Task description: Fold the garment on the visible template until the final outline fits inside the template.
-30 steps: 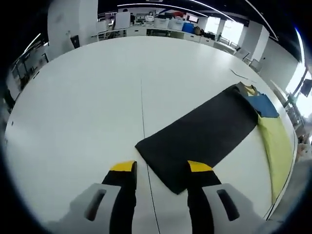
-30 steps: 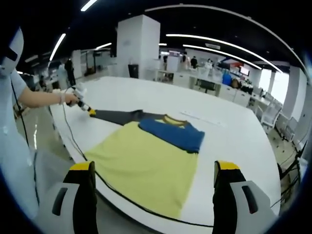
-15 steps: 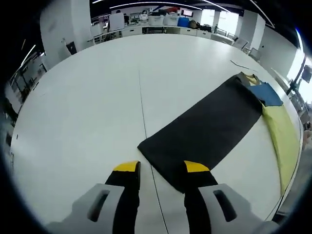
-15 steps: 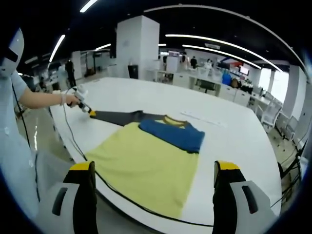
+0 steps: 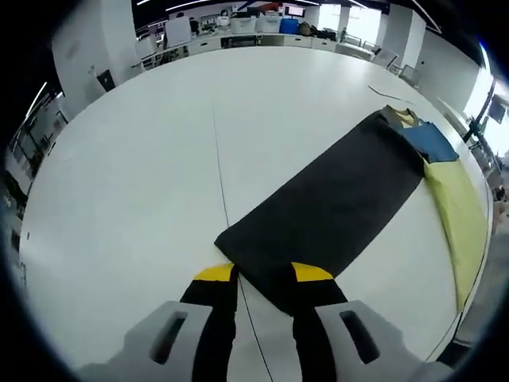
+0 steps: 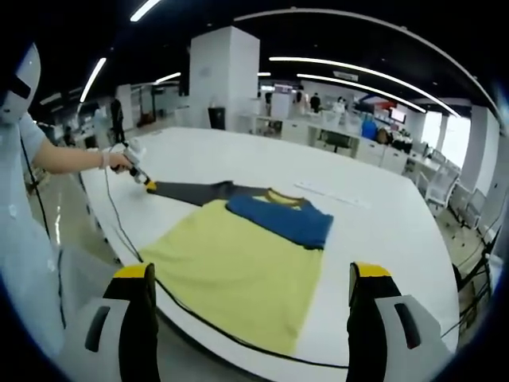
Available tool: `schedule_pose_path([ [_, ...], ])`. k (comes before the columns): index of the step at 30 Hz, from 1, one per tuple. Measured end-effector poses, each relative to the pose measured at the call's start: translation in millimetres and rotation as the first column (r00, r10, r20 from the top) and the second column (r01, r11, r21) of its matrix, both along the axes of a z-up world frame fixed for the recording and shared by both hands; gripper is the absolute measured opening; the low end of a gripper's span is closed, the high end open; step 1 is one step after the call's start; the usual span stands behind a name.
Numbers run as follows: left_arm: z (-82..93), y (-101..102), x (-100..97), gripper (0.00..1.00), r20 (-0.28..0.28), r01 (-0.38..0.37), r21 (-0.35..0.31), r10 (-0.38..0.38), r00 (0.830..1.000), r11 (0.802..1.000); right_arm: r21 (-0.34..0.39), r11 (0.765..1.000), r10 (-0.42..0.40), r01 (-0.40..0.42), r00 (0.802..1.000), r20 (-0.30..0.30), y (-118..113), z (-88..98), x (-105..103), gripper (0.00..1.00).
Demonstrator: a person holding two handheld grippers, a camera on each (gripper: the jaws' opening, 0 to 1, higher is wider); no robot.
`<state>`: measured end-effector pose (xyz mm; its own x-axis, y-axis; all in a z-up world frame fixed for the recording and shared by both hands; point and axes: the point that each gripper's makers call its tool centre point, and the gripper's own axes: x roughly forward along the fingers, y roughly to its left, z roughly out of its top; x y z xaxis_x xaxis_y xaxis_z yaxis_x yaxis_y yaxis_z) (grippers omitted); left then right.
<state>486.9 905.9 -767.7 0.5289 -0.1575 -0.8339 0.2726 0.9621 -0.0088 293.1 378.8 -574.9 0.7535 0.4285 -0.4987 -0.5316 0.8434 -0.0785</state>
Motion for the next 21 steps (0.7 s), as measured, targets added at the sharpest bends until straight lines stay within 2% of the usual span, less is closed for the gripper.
schedule_pose_path([
  [7,0.7,-0.3,-0.3,0.23,0.006,0.002,0.002,-0.002,1.0,1.0,-0.001,1.0,-0.01,0.01,1.0,-0.001,-2.6,-2.2,-1.2,1.0],
  [10,0.8,-5.2,-0.9,0.18,0.005,0.018,0.0,-0.018,1.0,1.0,0.001,1.0,-0.011,0.011,1.0,-0.002,-2.6,-2.9,-1.3,1.0],
  [21,0.8,-6.6,0.2,0.11,0.005,0.014,-0.009,-0.014,1.0,1.0,0.009,1.0,-0.019,0.019,1.0,-0.005,-5.5,-5.9,-2.1,1.0],
])
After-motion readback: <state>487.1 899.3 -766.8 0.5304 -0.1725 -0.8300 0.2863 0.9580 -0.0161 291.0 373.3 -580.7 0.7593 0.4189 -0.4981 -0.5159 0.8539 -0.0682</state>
